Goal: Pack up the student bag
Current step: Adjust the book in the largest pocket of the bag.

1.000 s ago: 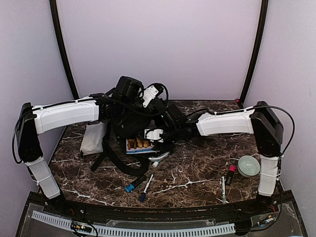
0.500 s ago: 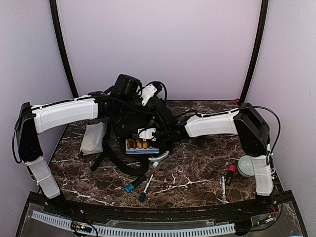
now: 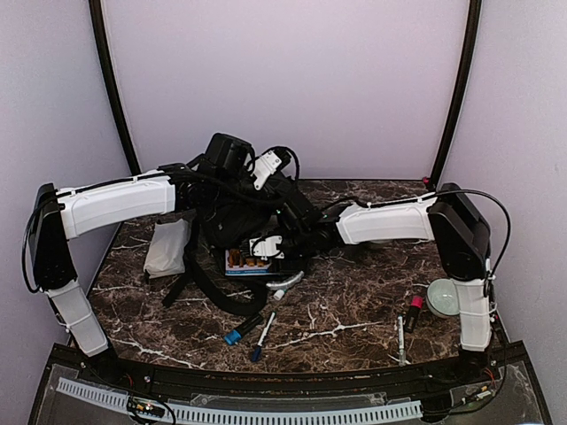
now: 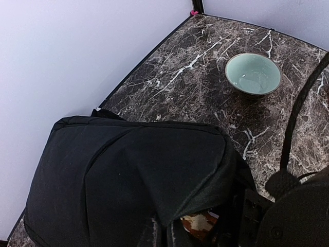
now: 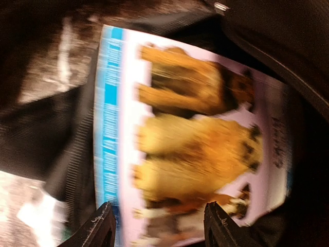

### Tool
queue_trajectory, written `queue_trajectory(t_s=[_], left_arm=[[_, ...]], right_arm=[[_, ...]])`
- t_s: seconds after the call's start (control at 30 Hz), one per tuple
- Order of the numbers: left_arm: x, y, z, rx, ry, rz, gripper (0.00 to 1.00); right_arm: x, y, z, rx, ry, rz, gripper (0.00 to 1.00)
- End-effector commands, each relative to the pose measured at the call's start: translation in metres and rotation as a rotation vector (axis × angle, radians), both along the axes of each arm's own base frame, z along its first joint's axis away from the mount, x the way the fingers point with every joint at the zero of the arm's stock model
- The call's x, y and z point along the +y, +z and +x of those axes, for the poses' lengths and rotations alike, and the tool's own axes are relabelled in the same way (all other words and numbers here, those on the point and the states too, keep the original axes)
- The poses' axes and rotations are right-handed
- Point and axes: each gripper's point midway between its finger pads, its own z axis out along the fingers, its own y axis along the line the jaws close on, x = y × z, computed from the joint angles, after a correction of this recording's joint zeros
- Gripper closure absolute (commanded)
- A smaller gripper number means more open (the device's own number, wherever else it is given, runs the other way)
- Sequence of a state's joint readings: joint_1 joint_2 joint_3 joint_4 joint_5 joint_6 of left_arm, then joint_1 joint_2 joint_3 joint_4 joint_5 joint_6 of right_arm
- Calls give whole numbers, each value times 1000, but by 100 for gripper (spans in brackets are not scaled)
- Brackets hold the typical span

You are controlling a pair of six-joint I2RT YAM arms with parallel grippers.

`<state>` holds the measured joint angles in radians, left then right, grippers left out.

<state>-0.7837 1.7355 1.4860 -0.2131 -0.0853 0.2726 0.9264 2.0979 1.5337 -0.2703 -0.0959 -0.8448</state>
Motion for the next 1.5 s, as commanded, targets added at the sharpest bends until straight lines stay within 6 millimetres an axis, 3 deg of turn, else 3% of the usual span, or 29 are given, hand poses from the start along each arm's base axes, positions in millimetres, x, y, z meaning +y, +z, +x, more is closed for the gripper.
queue_trajectory(t_s=[0.0,0.13,0.23,0.37,0.47,0.53,0.97,1.13,1.33,1.47], left_arm=[[-3,44,-2,-58,-15,-94,100],[-5,43,-3,-53,-23,-97,100],[-6,46,-3,-53,-29,-103,100],[-6,49,-5,-51,-34,-109,100],[-5,49,-6,-47,-33,-111,100],[-6,49,-8,-40,-39,-118,100],[-9,47,-14,-19,-61,-143,100],[-8,41,-14,-8,-54,-141,100],[-10,34,-11,-3,-49,-132,100],[-8,28,-7,-4,-34,-108,100]], right_arm=[[9,8,-21,51,63,14,41],[15,-5,-15,9,57,-12,41],[16,-15,5,-67,-6,-38,42],[16,1,47,-223,-163,18,50],[8,15,68,-302,-206,54,67],[2,23,79,-362,-219,77,71],[-12,23,145,-591,-285,56,71],[-11,24,125,-521,-241,88,68],[-23,25,78,-394,-165,105,61],[-34,27,41,-197,-140,94,58]])
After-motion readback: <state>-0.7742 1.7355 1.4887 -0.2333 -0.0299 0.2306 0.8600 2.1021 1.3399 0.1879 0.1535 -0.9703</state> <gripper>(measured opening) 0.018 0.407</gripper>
